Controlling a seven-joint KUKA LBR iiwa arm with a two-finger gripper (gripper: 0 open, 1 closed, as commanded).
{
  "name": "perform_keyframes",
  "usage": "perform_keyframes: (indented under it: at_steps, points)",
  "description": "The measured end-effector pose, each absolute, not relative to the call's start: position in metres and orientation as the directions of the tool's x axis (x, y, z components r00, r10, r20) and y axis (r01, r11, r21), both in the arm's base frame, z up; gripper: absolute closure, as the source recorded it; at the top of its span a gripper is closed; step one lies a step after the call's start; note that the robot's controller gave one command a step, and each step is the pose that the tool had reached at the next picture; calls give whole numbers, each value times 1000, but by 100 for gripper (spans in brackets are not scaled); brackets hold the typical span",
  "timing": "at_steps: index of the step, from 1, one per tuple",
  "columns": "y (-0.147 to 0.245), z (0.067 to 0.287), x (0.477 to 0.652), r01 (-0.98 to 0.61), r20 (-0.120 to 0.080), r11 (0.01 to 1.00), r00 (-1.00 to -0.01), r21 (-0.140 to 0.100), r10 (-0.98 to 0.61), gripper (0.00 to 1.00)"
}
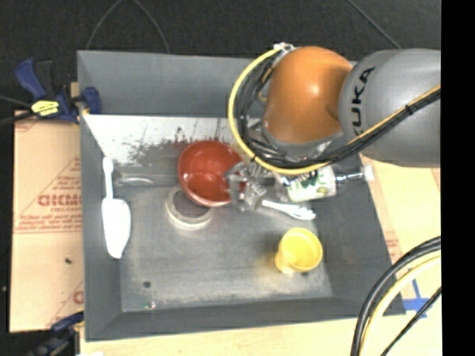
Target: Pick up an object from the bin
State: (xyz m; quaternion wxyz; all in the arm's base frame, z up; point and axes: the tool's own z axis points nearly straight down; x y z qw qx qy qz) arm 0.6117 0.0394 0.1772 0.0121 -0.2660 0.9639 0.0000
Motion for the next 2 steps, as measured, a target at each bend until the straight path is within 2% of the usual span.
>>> perform_keyframes:
  at_steps: [1,2]
  points:
    - [46,183,613,-530,-20,848,-848,-11,-530,100]
    - [49,249,638,-554,-29,832,-832,-16,-554,100]
